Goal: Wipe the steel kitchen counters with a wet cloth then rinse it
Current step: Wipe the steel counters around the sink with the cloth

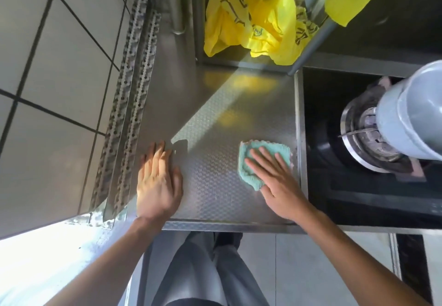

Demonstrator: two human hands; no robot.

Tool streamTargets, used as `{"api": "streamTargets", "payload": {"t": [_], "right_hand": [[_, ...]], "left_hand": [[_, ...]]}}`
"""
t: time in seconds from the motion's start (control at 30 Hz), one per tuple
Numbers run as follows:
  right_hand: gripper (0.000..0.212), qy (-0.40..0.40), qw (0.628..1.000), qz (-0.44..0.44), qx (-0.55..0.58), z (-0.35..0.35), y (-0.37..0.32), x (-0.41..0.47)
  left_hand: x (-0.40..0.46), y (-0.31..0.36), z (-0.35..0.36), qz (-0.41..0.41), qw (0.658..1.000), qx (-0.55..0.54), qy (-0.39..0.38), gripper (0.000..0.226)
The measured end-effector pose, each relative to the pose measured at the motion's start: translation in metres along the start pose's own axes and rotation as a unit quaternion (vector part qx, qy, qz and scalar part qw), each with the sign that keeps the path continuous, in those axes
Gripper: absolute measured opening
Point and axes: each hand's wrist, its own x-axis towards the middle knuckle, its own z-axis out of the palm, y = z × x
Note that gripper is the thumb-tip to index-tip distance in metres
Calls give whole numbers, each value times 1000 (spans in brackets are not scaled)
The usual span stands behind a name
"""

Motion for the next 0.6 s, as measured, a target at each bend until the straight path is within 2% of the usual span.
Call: {"api": "streamTargets", "payload": {"t": [0.1, 0.2, 0.33, 0.43, 0.5, 0.6], "right_hand": [[77, -61, 996, -53, -31, 6, -7, -51], [74, -90, 991, -82, -47, -10, 11, -44], [68, -10, 999, 46, -15, -31, 40, 38], [62, 45, 993, 112, 2, -30, 32, 98], [59, 71, 992, 104, 5, -19, 14, 110], [60, 68, 997, 34, -2, 3, -13, 77]], "left_hand": [[-1, 0, 1, 0, 1000, 6, 4, 58], [-1, 0, 2, -3, 1000, 10, 4, 58], [-1, -2, 5, -5, 1000, 9, 15, 58], [0, -4, 8, -4, 1000, 12, 24, 57], [0, -5, 8, -6, 1000, 14, 25, 57], [1, -5, 10, 0, 999, 16, 29, 56]]}}
